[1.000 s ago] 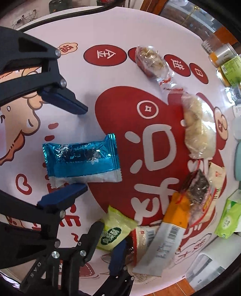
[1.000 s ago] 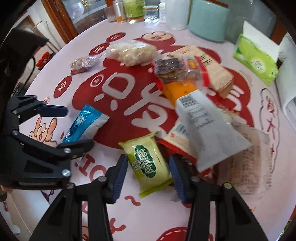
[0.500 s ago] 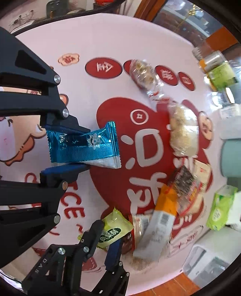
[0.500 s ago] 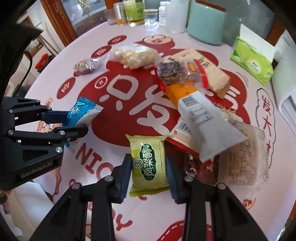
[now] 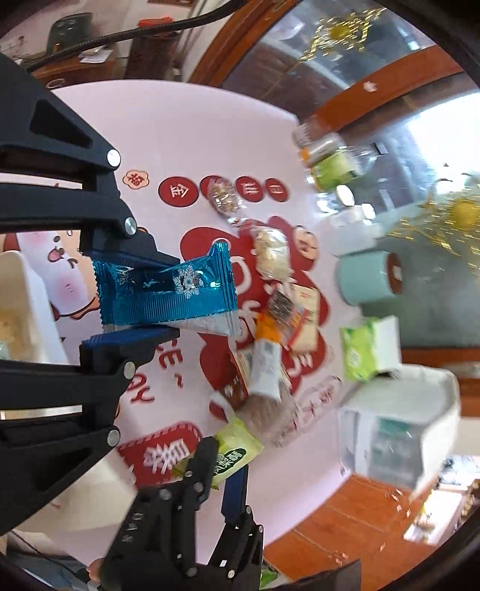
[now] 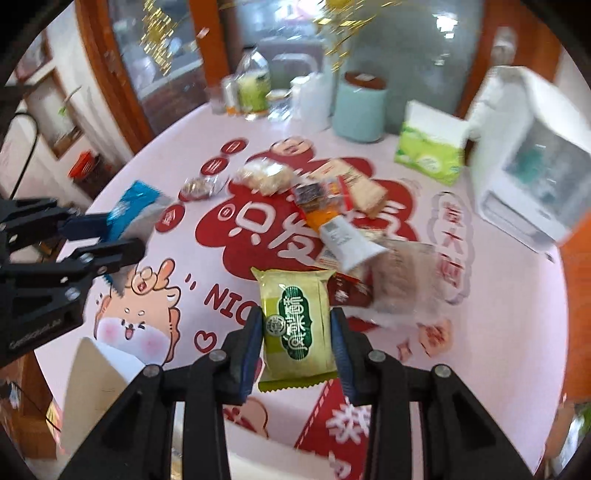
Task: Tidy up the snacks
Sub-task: 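Carry both snacks to the tray and release them inside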
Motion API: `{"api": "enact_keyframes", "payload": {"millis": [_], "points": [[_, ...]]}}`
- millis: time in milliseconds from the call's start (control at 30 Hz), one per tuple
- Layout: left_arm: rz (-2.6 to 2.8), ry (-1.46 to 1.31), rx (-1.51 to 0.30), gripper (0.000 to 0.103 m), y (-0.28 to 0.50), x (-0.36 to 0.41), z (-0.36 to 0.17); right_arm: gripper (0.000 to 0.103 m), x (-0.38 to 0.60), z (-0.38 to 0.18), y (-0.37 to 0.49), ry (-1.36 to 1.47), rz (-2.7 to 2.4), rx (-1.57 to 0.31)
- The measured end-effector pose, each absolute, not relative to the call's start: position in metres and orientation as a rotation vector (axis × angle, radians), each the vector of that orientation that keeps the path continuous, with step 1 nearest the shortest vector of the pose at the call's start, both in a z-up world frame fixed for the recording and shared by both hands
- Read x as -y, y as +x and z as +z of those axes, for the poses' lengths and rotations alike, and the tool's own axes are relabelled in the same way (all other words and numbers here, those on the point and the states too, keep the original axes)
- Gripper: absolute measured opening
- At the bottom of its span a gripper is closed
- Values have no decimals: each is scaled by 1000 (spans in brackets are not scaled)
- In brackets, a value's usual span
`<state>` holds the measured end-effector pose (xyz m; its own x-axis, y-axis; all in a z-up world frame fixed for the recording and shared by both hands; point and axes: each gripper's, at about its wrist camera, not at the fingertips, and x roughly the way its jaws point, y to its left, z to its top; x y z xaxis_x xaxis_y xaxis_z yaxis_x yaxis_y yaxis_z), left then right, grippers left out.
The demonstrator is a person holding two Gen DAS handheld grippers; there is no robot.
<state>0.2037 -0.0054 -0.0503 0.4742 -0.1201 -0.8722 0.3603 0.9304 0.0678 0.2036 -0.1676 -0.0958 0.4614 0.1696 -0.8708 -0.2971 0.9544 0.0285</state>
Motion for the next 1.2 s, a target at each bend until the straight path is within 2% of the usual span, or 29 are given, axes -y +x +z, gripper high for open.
{"api": "enact_keyframes", "payload": {"millis": [267,567,767,1200], "points": [[-360,254,-924,28,117,2,-11,36,172,-42,113,0,187,-952],[-365,219,-858,28,37,-6,2,36,169,-19,22,145,159,-900],[-343,217,-866,28,6,-12,-7,36,170,-29,-12,185,134,-935],[-295,231,-1035,28,-9,-11,-68,37,150,-63,-36,99,74,-1015]]}}
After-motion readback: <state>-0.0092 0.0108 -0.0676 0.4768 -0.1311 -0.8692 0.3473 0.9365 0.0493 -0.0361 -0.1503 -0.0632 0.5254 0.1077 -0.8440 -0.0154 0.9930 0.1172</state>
